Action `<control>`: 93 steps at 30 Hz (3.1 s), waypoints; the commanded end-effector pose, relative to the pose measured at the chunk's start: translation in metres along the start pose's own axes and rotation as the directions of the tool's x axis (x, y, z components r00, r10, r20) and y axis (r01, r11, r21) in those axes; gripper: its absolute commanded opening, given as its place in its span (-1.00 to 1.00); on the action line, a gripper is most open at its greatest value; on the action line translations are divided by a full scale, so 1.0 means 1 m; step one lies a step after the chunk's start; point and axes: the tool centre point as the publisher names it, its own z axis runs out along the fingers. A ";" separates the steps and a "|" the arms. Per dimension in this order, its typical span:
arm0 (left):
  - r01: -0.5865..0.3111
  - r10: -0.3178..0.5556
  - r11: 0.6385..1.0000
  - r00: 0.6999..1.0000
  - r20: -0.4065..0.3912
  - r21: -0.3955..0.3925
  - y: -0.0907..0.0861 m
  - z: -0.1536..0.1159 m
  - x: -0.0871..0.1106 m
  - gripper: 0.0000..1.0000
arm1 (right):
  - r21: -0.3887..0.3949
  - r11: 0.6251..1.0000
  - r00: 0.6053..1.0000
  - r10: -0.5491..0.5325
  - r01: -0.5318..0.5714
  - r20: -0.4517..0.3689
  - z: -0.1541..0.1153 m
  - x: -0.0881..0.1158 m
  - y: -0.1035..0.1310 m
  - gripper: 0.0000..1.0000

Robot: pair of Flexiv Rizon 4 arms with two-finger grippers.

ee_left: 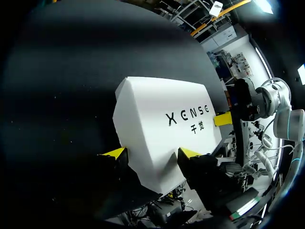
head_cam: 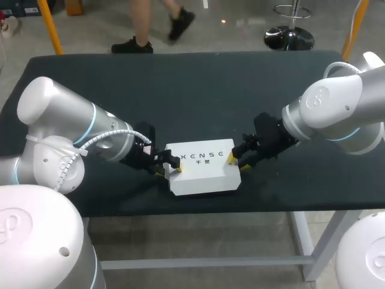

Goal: Assemble the packaging by folding the flat box into shape, placing the metal phone stand inside, and closing the box properly

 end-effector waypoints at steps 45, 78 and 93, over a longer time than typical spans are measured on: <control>0.103 -0.118 0.985 0.988 -0.101 -0.140 -0.005 0.003 -0.005 0.03 | -0.013 1.000 1.000 0.003 -0.003 0.002 0.007 0.002 -0.001 -0.09; 0.157 -0.175 0.968 0.982 -0.076 -0.193 -0.008 -0.007 0.003 0.19 | 0.065 0.996 0.998 0.059 -0.057 -0.035 -0.003 0.012 0.007 -0.07; 0.191 -0.208 0.954 0.977 -0.050 -0.229 -0.011 -0.010 0.009 0.18 | 0.108 0.988 0.993 0.113 -0.110 -0.027 -0.008 0.018 0.010 -0.06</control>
